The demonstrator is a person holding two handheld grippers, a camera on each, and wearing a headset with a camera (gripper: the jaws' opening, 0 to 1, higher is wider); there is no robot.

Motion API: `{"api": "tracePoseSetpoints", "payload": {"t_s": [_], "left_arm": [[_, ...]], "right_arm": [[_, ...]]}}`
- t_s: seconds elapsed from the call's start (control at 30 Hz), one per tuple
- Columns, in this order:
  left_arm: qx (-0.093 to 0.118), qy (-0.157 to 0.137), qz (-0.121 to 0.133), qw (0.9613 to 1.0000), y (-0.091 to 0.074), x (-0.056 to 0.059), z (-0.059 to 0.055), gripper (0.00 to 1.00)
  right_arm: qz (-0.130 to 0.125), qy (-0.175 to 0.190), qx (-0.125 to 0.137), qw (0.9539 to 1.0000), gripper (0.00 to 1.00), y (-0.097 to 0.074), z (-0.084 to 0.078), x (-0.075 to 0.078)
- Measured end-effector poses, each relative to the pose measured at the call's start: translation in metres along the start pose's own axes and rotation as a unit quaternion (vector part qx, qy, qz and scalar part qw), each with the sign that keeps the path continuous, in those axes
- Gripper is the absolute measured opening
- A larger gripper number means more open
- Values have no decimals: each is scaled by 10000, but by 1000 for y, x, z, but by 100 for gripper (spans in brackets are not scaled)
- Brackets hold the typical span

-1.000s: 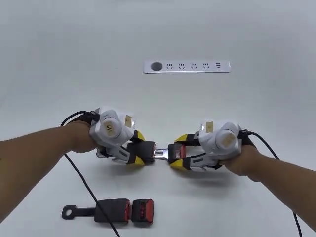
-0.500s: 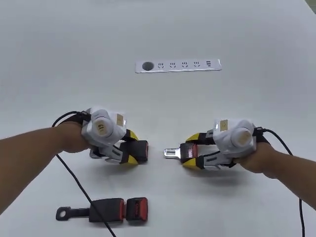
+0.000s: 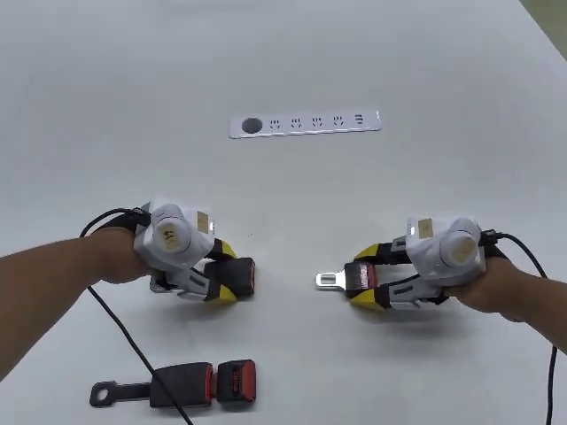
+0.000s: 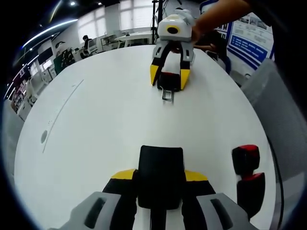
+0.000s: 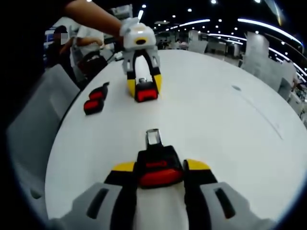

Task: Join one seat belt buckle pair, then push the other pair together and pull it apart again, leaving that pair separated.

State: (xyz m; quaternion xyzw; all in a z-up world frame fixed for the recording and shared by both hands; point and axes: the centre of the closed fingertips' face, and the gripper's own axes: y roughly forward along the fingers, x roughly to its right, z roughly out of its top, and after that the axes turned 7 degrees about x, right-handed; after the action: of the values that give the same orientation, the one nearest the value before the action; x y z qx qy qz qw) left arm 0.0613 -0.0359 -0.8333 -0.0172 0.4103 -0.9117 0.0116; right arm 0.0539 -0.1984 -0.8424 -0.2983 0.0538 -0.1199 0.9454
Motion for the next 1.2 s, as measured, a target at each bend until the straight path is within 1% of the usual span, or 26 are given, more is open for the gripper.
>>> {"api": "tracePoseSetpoints", "payload": {"t_s": [0.1,0.2,0.4,0.5,0.53,0.57,0.6,0.63,0.67,0.7,0.73,0.77,0.8,0.83,0.87,0.9,0.93,0.97,1.0,1.03,1.07,1.1,1.17,1.2], "left_arm": [[0,-10,1,10000,0,1,1,37],[-11,-4,-9,10000,-1,2,3,37],[-39,5,3,10000,-1,2,3,37],[-105,-136,106,9998,-1,0,2,37],[-121,-155,121,9997,-1,0,2,37],[-144,-235,177,9995,-2,-2,-1,37],[-142,-288,199,9993,-2,-3,-1,38],[-144,-483,276,9983,-2,-4,-2,38],[-172,-520,302,9980,-4,-5,-3,40],[-177,-586,354,9975,-5,-6,-4,41],[-117,-656,404,9970,-7,-6,-3,44],[10,-759,460,9961,-8,-7,0,47],[127,-914,545,9942,-10,-9,3,49],[191,-1011,645,9926,-13,-11,4,51],[263,-1073,793,9907,-17,-15,7,53],[321,-1091,921,9892,-20,-18,8,56],[422,-1171,1082,9863,-24,-22,10,60],[517,-1378,1198,9818,-27,-23,13,63],[701,-1601,1376,9749,-31,-26,18,65],[753,-1622,1504,9723,-35,-29,19,66],[818,-1670,1725,9673,-42,-33,20,66],[884,-1729,1826,9638,-45,-33,21,67],[874,-2050,2066,9527,-54,-33,19,71],[904,-2076,2159,9498,-57,-34,19,74]], "right_arm": [[-23,66,-39,10000,38,-7,-6,0],[-59,139,-1,9999,38,-12,-9,2],[-115,239,23,9996,39,-15,-9,4],[-173,275,38,9995,39,-14,-8,3],[-204,344,40,9992,39,-14,-7,3],[-207,419,37,9989,40,-15,-7,3],[-201,427,32,9989,42,-15,-6,2],[-236,462,7,9987,43,-15,-5,1],[-297,509,-31,9983,46,-15,-5,2],[-379,652,-71,9971,48,-16,-5,2],[-415,734,-23,9964,51,-17,-3,3],[-530,816,133,9952,52,-19,3,4],[-635,853,195,9941,53,-21,6,7],[-783,973,238,9919,54,-23,9,10],[-879,1070,257,9900,59,-25,10,12],[-955,1069,323,9892,63,-26,12,14],[-1088,1087,427,9872,66,-28,16,16],[-1155,1141,457,9857,69,-30,18,16],[-1281,1182,452,9837,71,-32,19,18],[-1401,1182,479,9819,74,-34,21,19],[-1540,1231,572,9787,76,-37,26,21],[-1639,1243,620,9766,78,-39,29,21],[-1901,1201,671,9721,79,-44,33,26],[-1987,1305,752,9684,80,-46,37,25]]}}
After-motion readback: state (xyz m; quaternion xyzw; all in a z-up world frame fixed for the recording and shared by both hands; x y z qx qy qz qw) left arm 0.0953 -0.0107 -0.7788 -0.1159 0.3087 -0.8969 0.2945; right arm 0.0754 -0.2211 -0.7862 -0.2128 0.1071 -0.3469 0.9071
